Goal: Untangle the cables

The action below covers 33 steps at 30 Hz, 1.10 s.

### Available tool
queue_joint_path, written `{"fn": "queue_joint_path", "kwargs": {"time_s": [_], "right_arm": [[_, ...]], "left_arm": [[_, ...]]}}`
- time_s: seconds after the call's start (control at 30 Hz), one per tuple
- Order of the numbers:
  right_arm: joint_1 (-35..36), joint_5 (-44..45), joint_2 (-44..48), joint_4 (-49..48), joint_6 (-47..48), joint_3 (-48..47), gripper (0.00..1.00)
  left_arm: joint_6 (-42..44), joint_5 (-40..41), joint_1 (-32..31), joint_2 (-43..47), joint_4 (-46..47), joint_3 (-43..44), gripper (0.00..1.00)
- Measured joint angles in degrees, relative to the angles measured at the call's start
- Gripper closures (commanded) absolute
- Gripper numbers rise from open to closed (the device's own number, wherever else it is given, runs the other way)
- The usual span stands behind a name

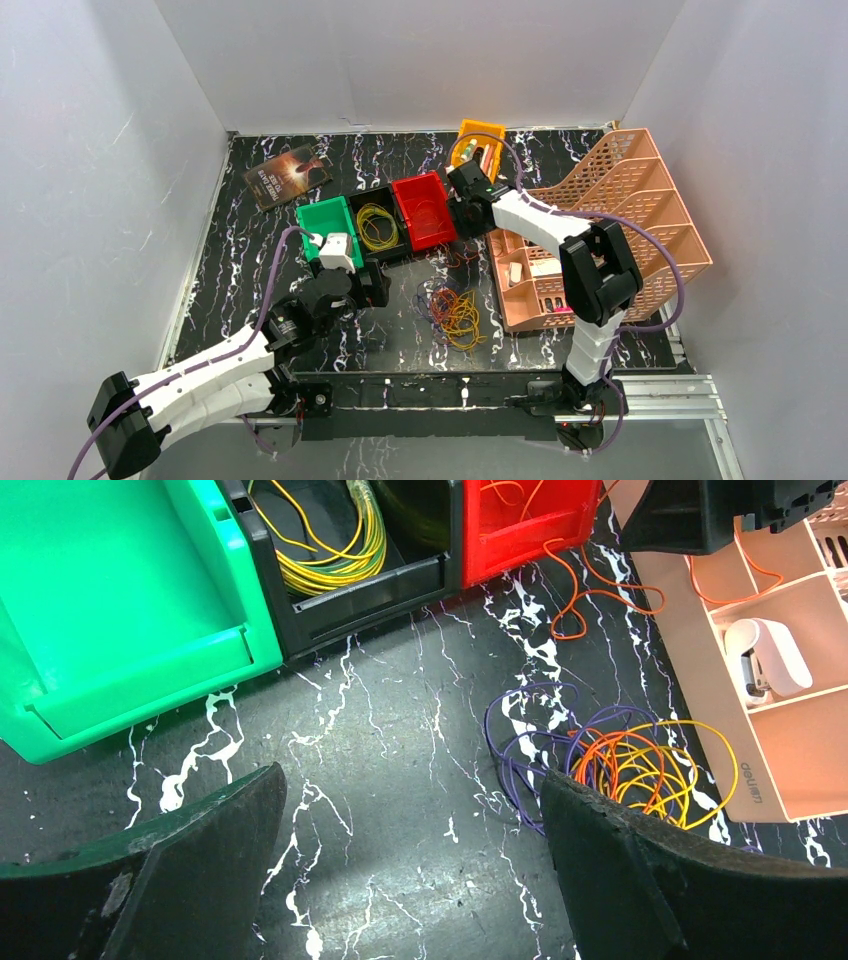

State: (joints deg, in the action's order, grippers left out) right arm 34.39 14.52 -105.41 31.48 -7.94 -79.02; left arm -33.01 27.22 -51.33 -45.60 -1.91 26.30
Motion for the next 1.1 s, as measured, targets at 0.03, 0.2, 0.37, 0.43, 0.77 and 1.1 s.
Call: {"fn": "queue_joint_path", "kwargs": {"time_s": [0.03, 0.2, 0.37, 0.43, 0.77, 1.1], "right_arm": [[0.00, 0.33, -0.35, 0.00, 0.15, 0.00, 0.44], [0.00, 2.23, -0.83, -0.94, 0.90, 0.00, 0.67], [0.00, 3.52, -0.81, -2.86, 1.16, 0.02, 0.94], [0.00, 3.82, -0.57, -3.21, 1.11, 0.09, 0.97], [0.00, 7.23, 16.70, -2.99, 1.18, 1.86, 1.00], [0.00, 5.79, 23.41, 3.37, 2.12, -9.84, 1.00]], "left_arm": [[0.00, 0.00, 0.00, 0.00, -0.07, 0.00, 0.02], [0.00, 0.00, 0.00, 0.00, -0.33, 0.00, 0.02], [-0.02, 0.02, 0.00, 0.00, -0.39, 0.00, 0.02], [0.00, 0.02, 0.00, 0.00, -0.37, 0.00, 0.01], [0.02, -0.24, 0.00, -2.43, -0.24, 0.00, 0.02], [0.90, 0.02, 0.00, -2.47, 0.17, 0.87, 0.02]]}}
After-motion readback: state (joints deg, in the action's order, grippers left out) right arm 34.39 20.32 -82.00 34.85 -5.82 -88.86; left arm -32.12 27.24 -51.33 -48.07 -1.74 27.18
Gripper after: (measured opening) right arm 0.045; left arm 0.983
